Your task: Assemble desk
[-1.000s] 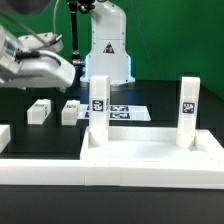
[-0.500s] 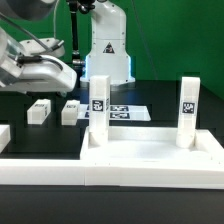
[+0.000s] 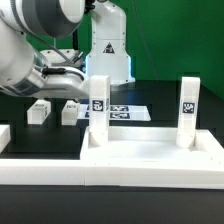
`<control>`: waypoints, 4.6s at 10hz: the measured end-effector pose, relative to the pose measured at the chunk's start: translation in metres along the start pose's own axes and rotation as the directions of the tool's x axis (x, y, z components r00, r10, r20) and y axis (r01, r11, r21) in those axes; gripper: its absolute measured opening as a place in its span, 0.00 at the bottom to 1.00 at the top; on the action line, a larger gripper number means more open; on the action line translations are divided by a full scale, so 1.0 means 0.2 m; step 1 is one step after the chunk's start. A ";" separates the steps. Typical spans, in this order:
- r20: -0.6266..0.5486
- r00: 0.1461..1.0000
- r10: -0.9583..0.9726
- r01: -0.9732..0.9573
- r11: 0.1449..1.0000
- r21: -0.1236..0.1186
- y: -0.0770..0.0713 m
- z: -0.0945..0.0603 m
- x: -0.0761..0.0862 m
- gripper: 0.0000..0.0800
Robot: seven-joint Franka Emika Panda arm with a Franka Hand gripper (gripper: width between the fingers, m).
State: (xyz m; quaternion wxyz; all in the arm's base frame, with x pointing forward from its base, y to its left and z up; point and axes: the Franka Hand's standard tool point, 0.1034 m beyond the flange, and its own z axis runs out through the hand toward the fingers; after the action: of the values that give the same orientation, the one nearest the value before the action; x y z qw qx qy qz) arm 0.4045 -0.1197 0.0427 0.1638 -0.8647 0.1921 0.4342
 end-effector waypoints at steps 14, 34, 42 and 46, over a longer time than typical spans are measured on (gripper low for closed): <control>0.032 1.000 0.002 -0.001 1.000 -0.026 0.00 0.14 0.07 0.51; -0.297 0.954 -0.036 0.044 0.999 0.020 -0.34 -0.38 -0.45 0.36; -0.726 0.685 -0.065 0.026 0.998 -0.065 -0.83 -0.65 -0.46 0.36; -0.878 0.470 -0.091 0.019 0.995 -0.093 -0.97 -0.72 -0.43 0.36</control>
Offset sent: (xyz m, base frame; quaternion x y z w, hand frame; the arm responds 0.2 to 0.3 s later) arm 0.0004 0.0036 -0.0103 0.0024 0.0042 0.0020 1.0000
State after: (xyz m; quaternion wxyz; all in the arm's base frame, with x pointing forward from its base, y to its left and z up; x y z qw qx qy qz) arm 0.5477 0.0012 0.2168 0.0253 -0.9757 0.2058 -0.0707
